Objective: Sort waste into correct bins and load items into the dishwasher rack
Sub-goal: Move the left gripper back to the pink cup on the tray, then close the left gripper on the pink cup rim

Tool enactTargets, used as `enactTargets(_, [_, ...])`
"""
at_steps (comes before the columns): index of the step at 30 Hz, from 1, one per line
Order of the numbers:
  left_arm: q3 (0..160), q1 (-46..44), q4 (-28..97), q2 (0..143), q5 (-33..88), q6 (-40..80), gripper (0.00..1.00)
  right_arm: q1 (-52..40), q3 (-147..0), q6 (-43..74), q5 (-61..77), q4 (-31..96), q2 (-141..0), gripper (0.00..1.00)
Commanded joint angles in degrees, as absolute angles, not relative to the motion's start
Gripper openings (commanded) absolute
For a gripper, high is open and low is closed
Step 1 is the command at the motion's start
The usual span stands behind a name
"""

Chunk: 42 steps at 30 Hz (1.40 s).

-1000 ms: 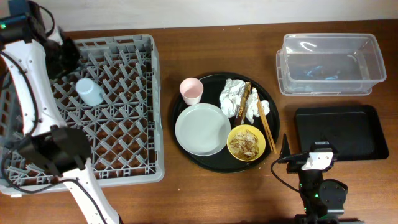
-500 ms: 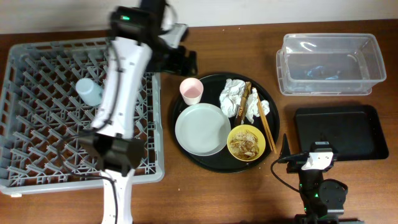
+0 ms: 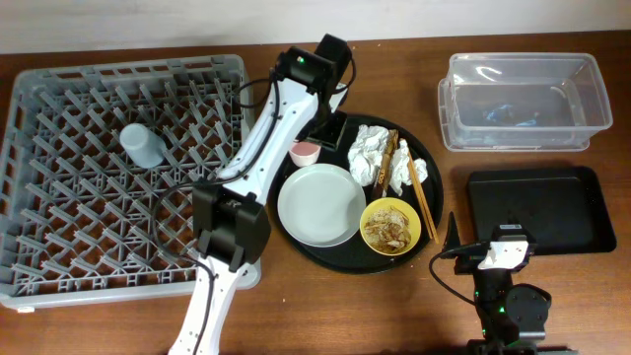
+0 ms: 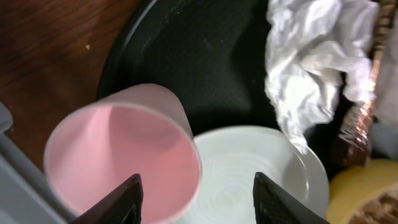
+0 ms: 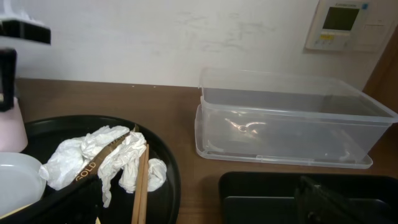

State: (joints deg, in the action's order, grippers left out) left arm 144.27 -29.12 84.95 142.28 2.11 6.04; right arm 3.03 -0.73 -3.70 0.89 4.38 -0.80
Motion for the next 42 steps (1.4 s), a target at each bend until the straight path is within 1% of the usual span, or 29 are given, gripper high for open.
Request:
enactTargets(1, [144.22, -29.47, 84.44, 144.42, 1.32, 6.85, 0.55, 3.42, -0.32, -4.08, 0.36, 4.56, -0.36, 0.99])
enactTargets(3, [144.22, -29.47, 84.25, 144.55, 1.74, 6.85, 0.44, 3.42, -0.32, -4.05, 0.36, 4.56, -0.36, 0.99])
enactTargets(5, [144.22, -29.61, 84.23, 144.55, 1.74, 6.85, 0.37, 3.4, -0.32, -4.05, 0.38, 4.56, -0.36, 0.99])
enactTargets(9, [144.22, -29.87, 84.6, 144.64, 1.72, 6.85, 0.35, 3.4, -0.32, -4.05, 0.36, 4.56, -0.36, 0.99])
enactTargets(11, [143.87, -30.11, 84.6, 144.7, 1.72, 6.85, 0.31, 3.42, -0.32, -4.05, 0.36, 4.56, -0.36, 0.99])
enactTargets(30, [142.41, -30.37, 82.46, 147.46, 1.65, 6.83, 0.3, 3.4, -0.32, -4.05, 0.36, 4.56, -0.36, 0.99])
enactTargets(31, [142.41, -30.37, 82.43, 148.11, 1.65, 6.83, 0.29, 3.4, -0.32, -4.05, 0.36, 4.56, -0.36, 0.99])
enactTargets(32, [142.41, -30.37, 82.5, 148.59, 1.65, 6.83, 0.23, 3.4, -0.32, -4.05, 0.36, 4.56, -0.36, 0.99])
enactTargets(33, [142.41, -30.33, 82.5, 148.64, 1.65, 6.83, 0.2, 3.4, -0.32, -4.05, 0.38, 4.56, -0.36, 0.99])
enactTargets(42, [146.91, -30.22, 83.96, 148.49, 0.6, 6.85, 0.19, 3.4, -0.32, -4.05, 0.36, 4.56, -0.36, 0.99])
